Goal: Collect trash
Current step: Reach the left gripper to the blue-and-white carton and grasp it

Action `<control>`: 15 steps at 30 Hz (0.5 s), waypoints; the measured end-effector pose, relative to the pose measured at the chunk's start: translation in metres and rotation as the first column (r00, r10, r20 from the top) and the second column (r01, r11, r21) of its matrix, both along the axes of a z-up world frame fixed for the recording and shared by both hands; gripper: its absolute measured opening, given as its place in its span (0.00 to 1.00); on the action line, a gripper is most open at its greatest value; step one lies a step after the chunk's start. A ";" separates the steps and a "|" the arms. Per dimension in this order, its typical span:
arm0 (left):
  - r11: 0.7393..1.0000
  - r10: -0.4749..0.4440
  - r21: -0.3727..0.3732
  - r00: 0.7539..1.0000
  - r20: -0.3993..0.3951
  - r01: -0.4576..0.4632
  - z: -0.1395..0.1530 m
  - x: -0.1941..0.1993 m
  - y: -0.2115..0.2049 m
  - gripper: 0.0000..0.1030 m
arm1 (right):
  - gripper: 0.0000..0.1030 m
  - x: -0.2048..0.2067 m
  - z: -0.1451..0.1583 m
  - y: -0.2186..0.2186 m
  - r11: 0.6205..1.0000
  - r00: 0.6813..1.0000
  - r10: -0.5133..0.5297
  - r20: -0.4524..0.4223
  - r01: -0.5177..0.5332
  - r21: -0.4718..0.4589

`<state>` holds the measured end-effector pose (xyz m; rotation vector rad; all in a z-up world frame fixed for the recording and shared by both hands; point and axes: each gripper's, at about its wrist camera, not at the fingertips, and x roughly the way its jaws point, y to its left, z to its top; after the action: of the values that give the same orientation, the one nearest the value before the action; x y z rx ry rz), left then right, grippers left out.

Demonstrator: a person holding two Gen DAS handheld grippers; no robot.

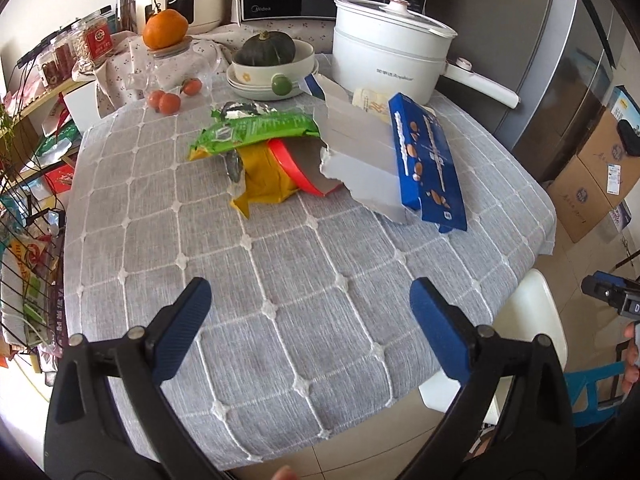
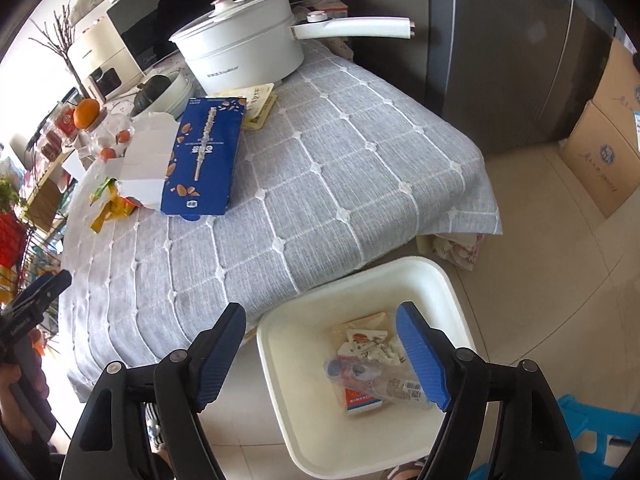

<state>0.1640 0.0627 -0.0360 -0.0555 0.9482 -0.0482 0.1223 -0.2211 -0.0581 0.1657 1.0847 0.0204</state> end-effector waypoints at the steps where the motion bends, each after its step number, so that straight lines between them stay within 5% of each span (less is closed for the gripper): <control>1: 1.000 -0.006 -0.009 1.000 0.001 0.006 0.000 0.008 0.001 0.90 | 0.77 0.004 0.001 0.004 1.000 1.000 0.008 0.003 -0.008 0.000; 15: 0.986 0.002 -0.167 0.998 0.069 0.009 -0.036 0.114 -0.004 0.64 | 0.78 0.044 -0.012 0.017 0.994 0.999 0.035 -0.023 -0.037 -0.100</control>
<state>0.2777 0.0586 -0.0723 -0.2065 0.8733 -0.1324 0.1659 -0.2043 -0.0703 0.0565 1.1076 -0.0037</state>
